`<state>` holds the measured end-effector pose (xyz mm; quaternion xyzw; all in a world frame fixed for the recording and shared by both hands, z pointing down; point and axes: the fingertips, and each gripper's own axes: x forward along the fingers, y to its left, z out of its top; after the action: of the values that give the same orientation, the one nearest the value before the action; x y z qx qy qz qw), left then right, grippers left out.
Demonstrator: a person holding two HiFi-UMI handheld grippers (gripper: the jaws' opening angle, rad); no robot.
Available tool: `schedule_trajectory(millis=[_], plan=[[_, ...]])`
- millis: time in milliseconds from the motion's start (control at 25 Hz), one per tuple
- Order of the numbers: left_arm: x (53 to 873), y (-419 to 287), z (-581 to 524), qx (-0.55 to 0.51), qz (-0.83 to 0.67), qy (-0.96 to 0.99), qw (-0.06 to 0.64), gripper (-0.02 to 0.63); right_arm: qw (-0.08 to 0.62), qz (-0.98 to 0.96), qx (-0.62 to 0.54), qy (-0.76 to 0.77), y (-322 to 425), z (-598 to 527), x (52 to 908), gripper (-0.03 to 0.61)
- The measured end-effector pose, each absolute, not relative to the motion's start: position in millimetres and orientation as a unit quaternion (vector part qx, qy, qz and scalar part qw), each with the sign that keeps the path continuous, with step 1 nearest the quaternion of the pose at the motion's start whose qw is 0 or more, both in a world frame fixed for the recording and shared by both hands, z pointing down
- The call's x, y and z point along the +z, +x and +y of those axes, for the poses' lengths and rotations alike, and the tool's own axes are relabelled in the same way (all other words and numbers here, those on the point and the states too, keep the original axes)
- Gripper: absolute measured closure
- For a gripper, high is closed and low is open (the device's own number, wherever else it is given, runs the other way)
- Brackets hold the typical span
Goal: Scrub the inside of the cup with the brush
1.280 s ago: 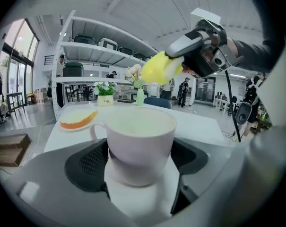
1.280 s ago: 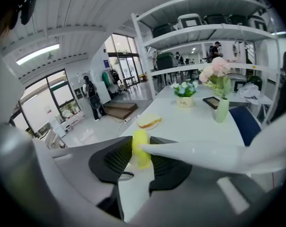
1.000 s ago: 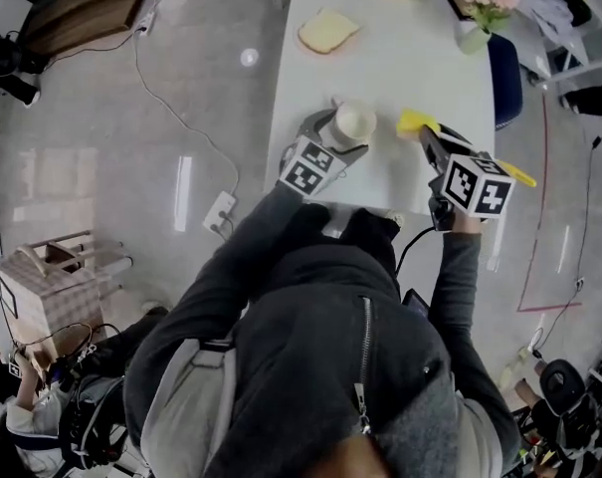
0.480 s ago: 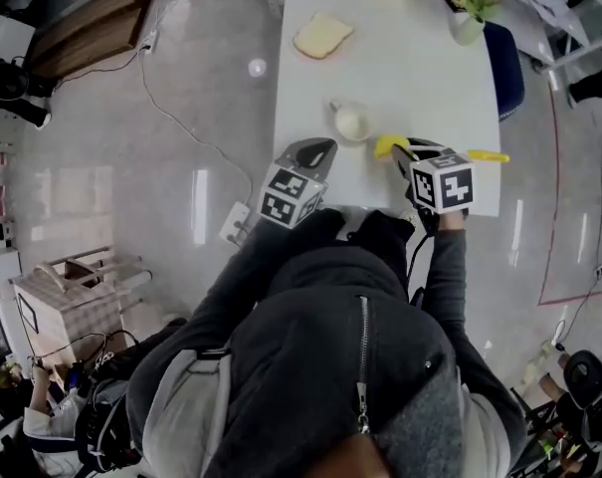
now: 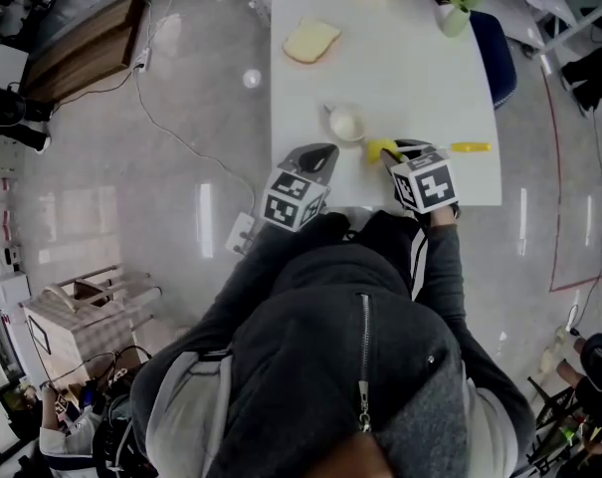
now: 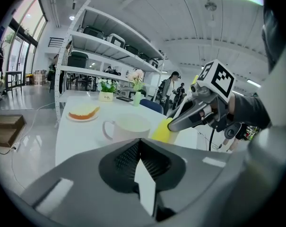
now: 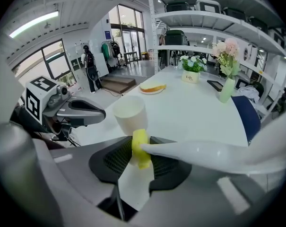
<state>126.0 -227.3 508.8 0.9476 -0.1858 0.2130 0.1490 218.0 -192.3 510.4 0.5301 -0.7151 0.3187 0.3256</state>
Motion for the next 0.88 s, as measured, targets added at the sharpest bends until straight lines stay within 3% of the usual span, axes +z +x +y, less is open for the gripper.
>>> schedule_trajectory(millis=[880], plan=[[519.7,127.0,-225.7,0.229,-0.172,0.946,0.155,0.604,0.319,-0.705,0.319,0.547,222.7,-189.1,513.9,0.46]])
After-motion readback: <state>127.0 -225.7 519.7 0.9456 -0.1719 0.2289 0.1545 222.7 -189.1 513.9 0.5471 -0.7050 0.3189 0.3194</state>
